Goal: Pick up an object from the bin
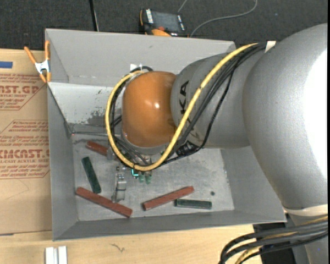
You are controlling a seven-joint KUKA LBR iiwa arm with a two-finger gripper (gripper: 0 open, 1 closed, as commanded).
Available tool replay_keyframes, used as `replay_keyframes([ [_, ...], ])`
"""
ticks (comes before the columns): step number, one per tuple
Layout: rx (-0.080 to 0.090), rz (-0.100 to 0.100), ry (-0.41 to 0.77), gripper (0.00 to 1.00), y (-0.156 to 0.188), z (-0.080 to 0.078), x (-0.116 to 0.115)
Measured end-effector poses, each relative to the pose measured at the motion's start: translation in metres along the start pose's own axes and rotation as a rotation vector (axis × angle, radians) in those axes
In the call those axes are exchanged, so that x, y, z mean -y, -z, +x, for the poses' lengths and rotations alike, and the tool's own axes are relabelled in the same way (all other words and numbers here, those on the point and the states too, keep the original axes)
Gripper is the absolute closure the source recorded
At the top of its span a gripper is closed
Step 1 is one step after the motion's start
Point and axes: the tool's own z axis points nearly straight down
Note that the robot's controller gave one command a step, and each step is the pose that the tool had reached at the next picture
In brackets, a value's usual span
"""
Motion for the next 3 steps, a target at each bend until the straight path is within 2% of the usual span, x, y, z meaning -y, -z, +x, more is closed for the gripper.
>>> replay_keyframes([
  [1,0.008,-0.003,-0.083,0.00,-0.076,0.036,-0.049],
  [2,0.009,-0.003,-0.181,0.00,-0.043,0.025,-0.053],
  [3,0.007,-0.002,-0.366,0.00,-0.023,0.034,-0.042],
])
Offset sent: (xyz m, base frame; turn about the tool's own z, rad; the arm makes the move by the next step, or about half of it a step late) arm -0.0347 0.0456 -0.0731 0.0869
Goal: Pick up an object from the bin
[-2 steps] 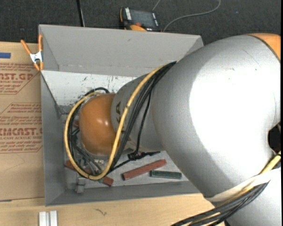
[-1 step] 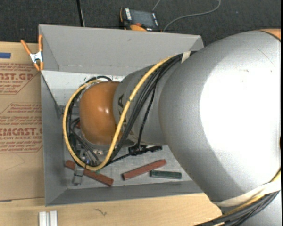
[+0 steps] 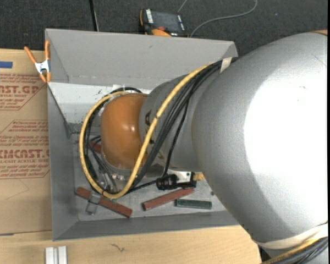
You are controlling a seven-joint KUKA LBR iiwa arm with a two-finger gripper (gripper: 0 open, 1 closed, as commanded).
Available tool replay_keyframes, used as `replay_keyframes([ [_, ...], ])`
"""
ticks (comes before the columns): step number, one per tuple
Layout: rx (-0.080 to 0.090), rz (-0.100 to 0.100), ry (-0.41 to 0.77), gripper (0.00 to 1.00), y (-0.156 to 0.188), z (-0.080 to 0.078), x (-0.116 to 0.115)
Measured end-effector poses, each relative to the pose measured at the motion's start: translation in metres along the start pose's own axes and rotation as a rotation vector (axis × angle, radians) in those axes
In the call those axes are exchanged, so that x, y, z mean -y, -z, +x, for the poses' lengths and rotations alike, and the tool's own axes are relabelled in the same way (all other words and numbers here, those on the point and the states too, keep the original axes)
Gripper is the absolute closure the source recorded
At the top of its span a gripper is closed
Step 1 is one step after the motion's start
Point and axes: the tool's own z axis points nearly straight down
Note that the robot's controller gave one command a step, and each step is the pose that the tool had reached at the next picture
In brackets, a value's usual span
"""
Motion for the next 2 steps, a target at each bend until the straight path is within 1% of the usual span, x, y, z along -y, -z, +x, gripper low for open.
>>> replay_keyframes([
  [1,-0.003,0.004,-0.215,0.00,-0.0529,0.0032,-0.0015],
  [2,-0.002,0.002,-0.216,0.00,-0.0537,0.0036,-0.0011],
])
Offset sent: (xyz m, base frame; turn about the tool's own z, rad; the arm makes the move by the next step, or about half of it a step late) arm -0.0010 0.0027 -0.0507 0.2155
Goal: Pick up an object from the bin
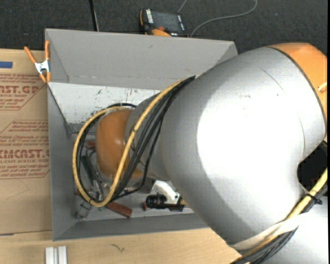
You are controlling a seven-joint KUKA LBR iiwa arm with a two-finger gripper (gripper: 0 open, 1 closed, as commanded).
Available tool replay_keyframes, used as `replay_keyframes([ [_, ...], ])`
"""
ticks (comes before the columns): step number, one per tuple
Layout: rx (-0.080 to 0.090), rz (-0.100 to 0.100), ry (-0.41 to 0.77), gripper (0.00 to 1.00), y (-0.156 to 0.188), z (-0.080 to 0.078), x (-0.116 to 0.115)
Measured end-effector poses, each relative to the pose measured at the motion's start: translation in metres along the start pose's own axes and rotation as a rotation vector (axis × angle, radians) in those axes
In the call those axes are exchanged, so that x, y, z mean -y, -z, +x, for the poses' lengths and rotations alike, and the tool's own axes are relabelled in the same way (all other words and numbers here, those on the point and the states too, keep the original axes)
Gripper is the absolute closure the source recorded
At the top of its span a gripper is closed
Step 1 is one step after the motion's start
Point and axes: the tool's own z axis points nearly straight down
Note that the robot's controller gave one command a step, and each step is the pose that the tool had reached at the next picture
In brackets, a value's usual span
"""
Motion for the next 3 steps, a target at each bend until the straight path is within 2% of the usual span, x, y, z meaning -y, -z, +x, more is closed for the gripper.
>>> replay_keyframes([
  [1,0.001,-0.002,0.001,1.00,0.001,0.000,-0.001],
  [2,0.004,-0.006,0.001,1.00,0.068,-0.001,-0.002],
  [3,0.002,-0.003,0.002,1.00,0.088,-0.001,-0.002],
])
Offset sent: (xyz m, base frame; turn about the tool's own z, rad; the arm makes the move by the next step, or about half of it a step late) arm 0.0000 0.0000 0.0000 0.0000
